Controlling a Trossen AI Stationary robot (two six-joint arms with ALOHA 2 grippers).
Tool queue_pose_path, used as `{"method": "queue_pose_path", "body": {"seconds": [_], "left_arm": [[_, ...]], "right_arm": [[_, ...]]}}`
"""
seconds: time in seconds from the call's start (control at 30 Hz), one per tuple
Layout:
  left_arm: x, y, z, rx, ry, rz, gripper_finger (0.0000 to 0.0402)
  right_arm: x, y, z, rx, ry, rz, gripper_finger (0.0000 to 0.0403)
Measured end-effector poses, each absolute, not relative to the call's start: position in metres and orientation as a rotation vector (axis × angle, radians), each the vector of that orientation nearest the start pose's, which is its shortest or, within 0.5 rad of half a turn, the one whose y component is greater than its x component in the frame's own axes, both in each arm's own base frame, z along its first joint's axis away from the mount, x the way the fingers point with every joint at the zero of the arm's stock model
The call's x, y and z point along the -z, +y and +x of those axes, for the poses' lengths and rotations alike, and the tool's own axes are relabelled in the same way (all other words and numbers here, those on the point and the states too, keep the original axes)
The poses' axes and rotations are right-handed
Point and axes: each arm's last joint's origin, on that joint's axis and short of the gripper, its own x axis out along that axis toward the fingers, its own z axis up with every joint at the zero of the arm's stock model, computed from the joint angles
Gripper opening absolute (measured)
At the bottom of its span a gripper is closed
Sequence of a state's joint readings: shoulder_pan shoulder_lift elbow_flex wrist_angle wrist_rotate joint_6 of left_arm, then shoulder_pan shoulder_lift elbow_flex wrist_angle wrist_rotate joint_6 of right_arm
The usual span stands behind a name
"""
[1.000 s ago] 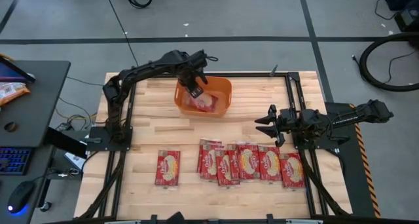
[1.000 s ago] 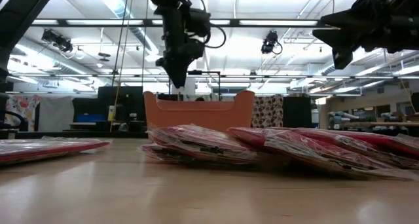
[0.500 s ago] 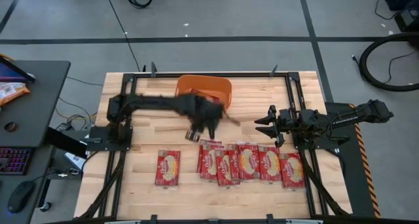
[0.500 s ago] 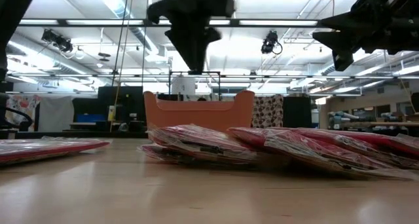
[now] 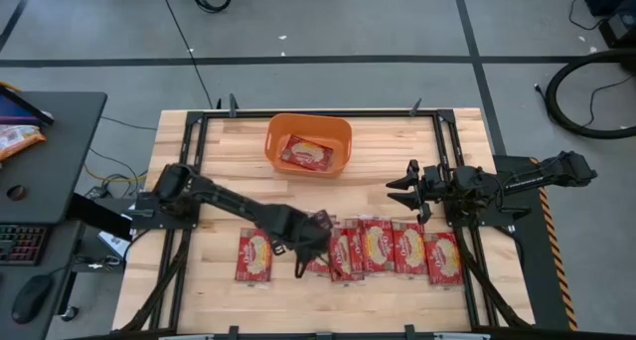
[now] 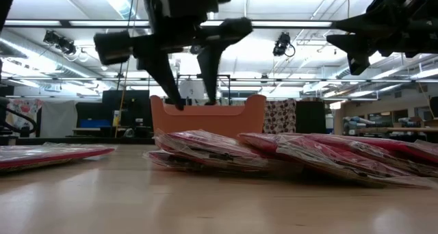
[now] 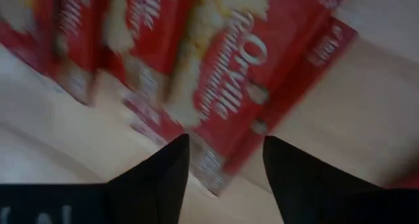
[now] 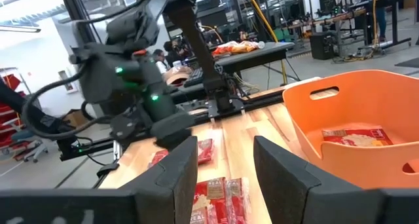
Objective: Sort popcorn bags into baskets
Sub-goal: Put the red popcorn bag into the orange bin
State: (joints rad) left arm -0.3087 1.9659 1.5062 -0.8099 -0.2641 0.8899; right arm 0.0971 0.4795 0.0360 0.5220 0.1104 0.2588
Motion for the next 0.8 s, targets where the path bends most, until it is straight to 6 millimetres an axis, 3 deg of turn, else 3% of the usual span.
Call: {"method": "queue_pose_path", "body": {"seconds": [0.17,0.4,0.8], "left_arm": [[-0.186,-0.124,0.373,0.648,1.106,1.222,0.0214],[-0.17,-0.13,0.372,0.649,1.018,1.297,0.0193],[-0.154,-0.127,0.375,0.691,1.022,1.249,0.0112]], "right_arm": [[-0.182,0.009,0.129,0.006,-0.08,0.267,0.0154],[-0.182,0.009,0.129,0.007,-0.08,0.267,0.0154],[-0.182,0.009,0.129,0.007,-0.081,0.267,0.0154]]}}
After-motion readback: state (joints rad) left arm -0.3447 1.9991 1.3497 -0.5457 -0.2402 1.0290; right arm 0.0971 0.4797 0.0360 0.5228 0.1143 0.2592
